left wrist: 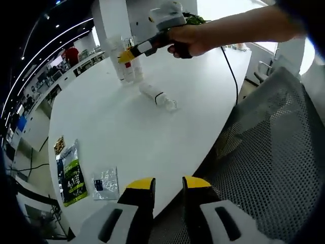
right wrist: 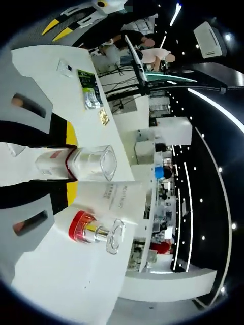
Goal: Arrange the skincare products in the storage area until every visible bottle or jar stands upright without overlapping.
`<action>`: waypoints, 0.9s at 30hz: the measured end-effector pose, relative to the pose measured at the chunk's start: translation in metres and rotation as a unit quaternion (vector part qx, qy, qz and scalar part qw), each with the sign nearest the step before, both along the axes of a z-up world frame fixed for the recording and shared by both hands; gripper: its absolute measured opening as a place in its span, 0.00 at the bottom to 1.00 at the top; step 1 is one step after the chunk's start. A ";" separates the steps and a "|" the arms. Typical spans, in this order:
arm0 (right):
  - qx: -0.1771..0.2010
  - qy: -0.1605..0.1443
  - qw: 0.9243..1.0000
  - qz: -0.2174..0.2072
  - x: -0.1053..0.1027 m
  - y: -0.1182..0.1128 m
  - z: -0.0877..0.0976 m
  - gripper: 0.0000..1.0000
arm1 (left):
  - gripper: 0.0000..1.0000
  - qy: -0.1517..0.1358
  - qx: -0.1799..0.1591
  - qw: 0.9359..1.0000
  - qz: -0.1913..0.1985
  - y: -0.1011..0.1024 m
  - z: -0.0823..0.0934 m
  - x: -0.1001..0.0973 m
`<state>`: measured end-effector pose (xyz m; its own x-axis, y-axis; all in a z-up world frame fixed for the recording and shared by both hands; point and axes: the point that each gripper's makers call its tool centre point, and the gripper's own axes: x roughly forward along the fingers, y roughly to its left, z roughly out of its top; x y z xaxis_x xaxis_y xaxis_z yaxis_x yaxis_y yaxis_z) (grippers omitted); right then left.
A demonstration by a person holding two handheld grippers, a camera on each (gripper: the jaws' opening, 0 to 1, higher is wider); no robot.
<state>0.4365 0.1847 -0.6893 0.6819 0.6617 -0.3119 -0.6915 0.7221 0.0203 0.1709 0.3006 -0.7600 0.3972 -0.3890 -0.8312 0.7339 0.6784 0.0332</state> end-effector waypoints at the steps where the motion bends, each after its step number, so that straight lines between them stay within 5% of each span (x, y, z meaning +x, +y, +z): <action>1: -0.002 0.001 1.000 0.001 0.000 0.001 -0.002 0.20 | 0.22 0.001 0.001 1.000 0.000 0.000 -0.001 0.000; 18: -0.031 0.010 0.999 -0.014 0.004 -0.003 -0.034 0.21 | 0.22 0.009 0.007 1.000 -0.002 0.002 -0.004 -0.002; 27: -0.017 -0.007 0.999 -0.038 0.010 -0.007 -0.032 0.21 | 0.22 0.012 0.010 1.000 0.000 0.003 -0.005 -0.003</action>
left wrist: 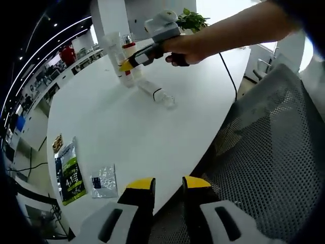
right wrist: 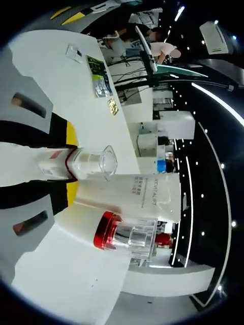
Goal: Arrange the skincare products in the storage area until every visible bottle or jar stands upright without overlapping.
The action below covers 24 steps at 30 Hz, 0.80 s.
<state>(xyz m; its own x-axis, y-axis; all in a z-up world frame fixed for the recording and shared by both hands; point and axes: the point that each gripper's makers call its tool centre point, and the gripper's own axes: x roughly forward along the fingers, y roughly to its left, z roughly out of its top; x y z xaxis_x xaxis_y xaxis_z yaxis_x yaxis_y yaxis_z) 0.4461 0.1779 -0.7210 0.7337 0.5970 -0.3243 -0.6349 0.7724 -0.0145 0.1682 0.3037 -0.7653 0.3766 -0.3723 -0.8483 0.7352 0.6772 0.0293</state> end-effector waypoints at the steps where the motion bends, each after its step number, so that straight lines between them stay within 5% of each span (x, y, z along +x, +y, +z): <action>1: 0.001 0.000 1.000 0.000 0.001 0.001 0.000 0.21 | 0.22 0.001 0.001 1.000 0.000 0.000 0.000 0.000; 24: -0.022 0.038 0.999 -0.013 -0.005 -0.008 -0.015 0.25 | 0.22 0.003 0.005 1.000 0.000 0.002 -0.002 -0.001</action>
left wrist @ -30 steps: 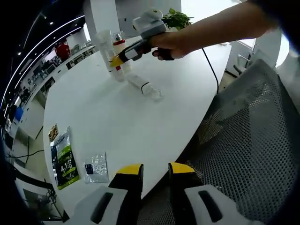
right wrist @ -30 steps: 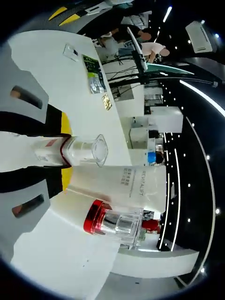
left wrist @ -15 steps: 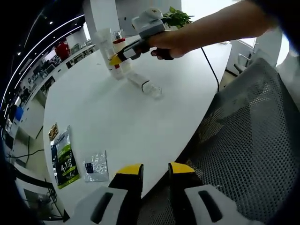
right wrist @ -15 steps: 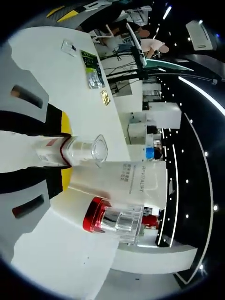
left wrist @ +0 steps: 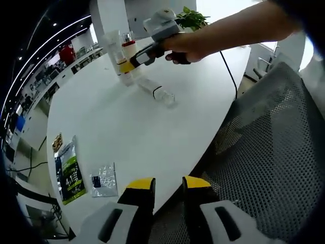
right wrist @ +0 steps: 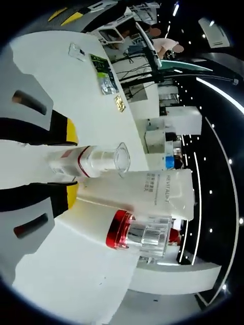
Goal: Arrange the skincare products in the storage area until every visible bottle or jar stands upright without overlapping.
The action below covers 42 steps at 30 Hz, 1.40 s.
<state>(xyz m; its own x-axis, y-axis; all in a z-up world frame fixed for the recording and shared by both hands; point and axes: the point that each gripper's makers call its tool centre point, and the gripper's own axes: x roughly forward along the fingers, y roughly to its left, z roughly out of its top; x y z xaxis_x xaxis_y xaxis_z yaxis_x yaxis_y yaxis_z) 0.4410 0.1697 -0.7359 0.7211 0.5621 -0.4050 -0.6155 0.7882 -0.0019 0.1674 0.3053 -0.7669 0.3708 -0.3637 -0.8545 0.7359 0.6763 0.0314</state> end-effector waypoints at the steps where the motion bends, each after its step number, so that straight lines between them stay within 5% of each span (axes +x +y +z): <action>1: -0.001 0.002 1.000 0.003 -0.001 0.000 -0.001 0.25 | 0.22 0.000 0.000 1.000 0.000 0.000 0.000 0.000; 35: 0.018 0.013 1.000 -0.013 0.003 -0.014 0.006 0.23 | 0.22 -0.001 0.001 1.000 0.001 0.001 0.000 0.000; 42: 0.007 0.036 0.997 0.065 -0.034 -0.009 0.012 0.28 | 0.22 -0.003 0.001 1.000 0.001 0.001 0.001 0.001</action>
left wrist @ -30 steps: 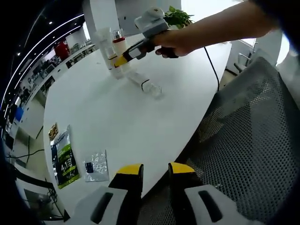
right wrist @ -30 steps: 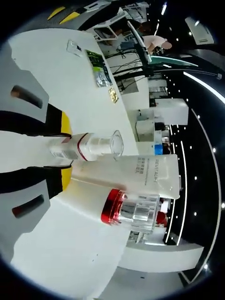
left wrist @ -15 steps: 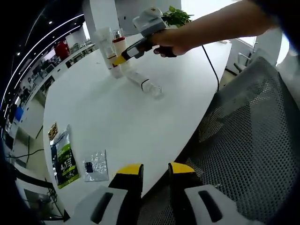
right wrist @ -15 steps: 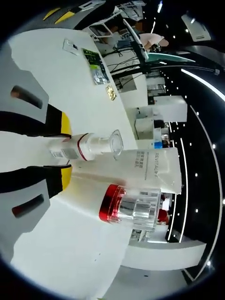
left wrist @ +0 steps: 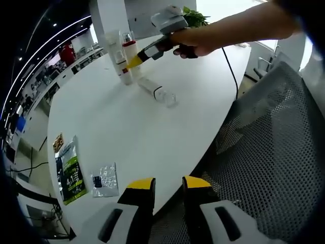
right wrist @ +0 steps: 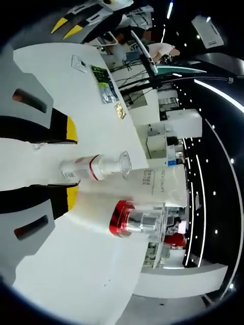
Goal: Arrange the skincare products in the storage area until every visible bottle or jar stands upright without overlapping.
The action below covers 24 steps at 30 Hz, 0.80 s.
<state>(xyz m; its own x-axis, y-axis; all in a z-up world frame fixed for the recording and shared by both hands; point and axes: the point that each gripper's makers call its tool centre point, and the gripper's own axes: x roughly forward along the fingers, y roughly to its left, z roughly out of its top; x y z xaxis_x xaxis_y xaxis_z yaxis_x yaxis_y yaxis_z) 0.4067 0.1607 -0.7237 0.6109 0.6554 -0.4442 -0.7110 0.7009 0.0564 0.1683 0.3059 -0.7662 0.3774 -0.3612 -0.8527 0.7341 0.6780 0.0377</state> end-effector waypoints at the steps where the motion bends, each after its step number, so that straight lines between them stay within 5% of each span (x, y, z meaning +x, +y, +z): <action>1: -0.008 0.006 1.000 0.029 -0.010 0.002 0.000 0.28 | 0.22 0.000 0.000 1.000 0.000 0.000 0.000 0.000; 3: -0.041 0.003 0.995 0.092 -0.027 0.005 -0.001 0.28 | 0.22 0.000 0.001 1.000 -0.001 0.000 0.000 0.000; 6: -0.083 0.014 0.977 0.195 -0.051 0.011 -0.003 0.28 | 0.22 -0.006 0.001 1.000 0.002 0.001 0.001 0.001; 10: -0.173 0.001 0.937 0.303 -0.066 0.013 -0.004 0.34 | 0.22 -0.008 0.004 1.000 0.001 0.002 0.001 0.002; 11: -0.197 -0.011 0.917 0.348 -0.072 0.016 -0.002 0.36 | 0.22 -0.008 0.005 1.000 0.001 0.002 0.001 0.002; 13: -0.230 -0.005 0.890 0.394 -0.080 0.018 -0.005 0.41 | 0.22 -0.011 0.006 1.000 0.004 0.003 0.002 0.003; 15: -0.292 -0.012 0.846 0.446 -0.085 0.015 -0.014 0.49 | 0.22 -0.013 0.007 1.000 0.006 0.004 0.002 0.003; 16: -0.333 -0.029 0.809 0.484 -0.084 0.011 -0.021 0.53 | 0.22 -0.015 0.007 1.000 0.007 0.005 0.003 0.004; 18: -0.375 -0.039 0.776 0.507 -0.081 0.010 -0.032 0.57 | 0.22 -0.019 0.008 1.000 0.009 0.005 0.004 0.005; 20: -0.380 -0.033 0.754 0.534 -0.087 0.013 -0.039 0.59 | 0.22 -0.022 0.009 1.000 0.011 0.006 0.005 0.006; 22: -0.413 -0.051 0.713 0.565 -0.084 0.011 -0.052 0.59 | 0.22 -0.026 0.011 0.999 0.014 0.008 0.005 0.007; 23: -0.441 -0.043 0.680 0.584 -0.086 0.005 -0.057 0.57 | 0.22 -0.026 0.011 0.999 0.015 0.008 0.005 0.008; 24: -0.445 -0.043 0.671 0.591 -0.087 0.007 -0.060 0.55 | 0.22 -0.026 0.013 0.999 0.015 0.009 0.005 0.007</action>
<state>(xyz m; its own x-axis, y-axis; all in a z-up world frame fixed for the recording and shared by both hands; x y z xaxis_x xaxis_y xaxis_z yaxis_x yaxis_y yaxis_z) 0.3200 0.1673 -0.7838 -0.0540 0.2028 -0.9777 -0.7734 -0.6279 -0.0875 0.1758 0.3145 -0.7611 0.4321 -0.3266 -0.8406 0.7105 0.6973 0.0944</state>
